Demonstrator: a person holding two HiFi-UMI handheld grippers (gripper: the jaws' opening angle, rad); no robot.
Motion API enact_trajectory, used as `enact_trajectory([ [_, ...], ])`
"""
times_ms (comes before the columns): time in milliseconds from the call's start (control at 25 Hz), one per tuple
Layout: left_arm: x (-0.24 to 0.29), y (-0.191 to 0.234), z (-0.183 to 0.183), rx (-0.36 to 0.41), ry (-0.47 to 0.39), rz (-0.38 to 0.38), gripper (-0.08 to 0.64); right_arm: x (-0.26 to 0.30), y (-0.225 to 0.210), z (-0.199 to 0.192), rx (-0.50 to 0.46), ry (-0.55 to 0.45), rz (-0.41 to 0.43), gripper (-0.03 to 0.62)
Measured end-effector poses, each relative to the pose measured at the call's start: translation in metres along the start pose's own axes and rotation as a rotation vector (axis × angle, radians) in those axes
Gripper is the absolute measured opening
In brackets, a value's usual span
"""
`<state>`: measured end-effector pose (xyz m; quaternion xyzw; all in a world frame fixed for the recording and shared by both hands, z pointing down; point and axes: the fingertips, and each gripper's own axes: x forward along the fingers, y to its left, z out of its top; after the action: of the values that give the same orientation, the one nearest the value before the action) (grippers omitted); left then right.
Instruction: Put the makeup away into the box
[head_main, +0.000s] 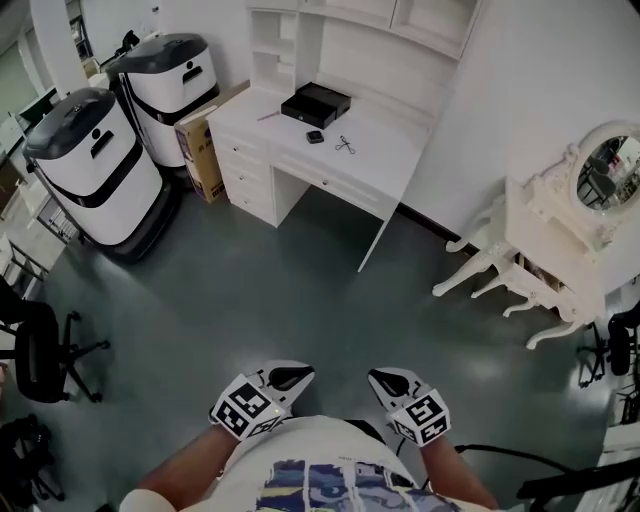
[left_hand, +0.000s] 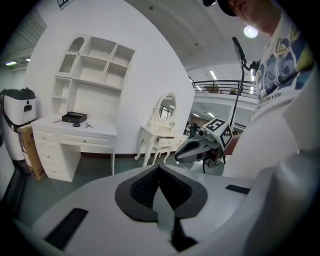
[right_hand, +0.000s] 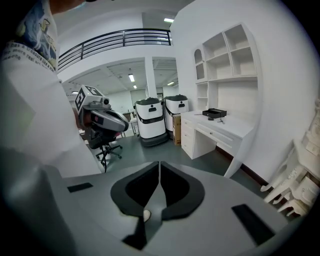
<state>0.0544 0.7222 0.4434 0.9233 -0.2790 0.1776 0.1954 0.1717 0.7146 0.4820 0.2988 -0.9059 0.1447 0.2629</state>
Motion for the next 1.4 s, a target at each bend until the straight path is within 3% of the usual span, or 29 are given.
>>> enact_trajectory([
  [240, -0.047, 0.064, -0.016, -0.021, 0.006, 0.058, 0.015, 0.067, 0.019, 0.047, -0.017, -0.011, 0.02, 0.029],
  [440, -0.049, 0.11, -0.018, -0.093, -0.029, 0.128, 0.015, 0.102, 0.01, 0.056, -0.059, 0.036, 0.083, 0.044],
  [600, -0.033, 0.145, -0.002, -0.125, -0.038, 0.169, 0.017, 0.137, -0.025, 0.065, -0.056, 0.057, 0.125, 0.083],
  [760, -0.018, 0.185, 0.017, -0.137, -0.017, 0.226, 0.017, 0.18, -0.066, 0.1, -0.086, 0.038, 0.18, 0.089],
  [1120, 0.04, 0.269, 0.105, -0.127, -0.023, 0.323, 0.034, 0.236, -0.177, 0.174, -0.139, -0.002, 0.263, 0.089],
  [1400, 0.071, 0.314, 0.133, -0.136, -0.019, 0.34, 0.048, 0.262, -0.235, 0.193, -0.088, -0.027, 0.268, 0.041],
])
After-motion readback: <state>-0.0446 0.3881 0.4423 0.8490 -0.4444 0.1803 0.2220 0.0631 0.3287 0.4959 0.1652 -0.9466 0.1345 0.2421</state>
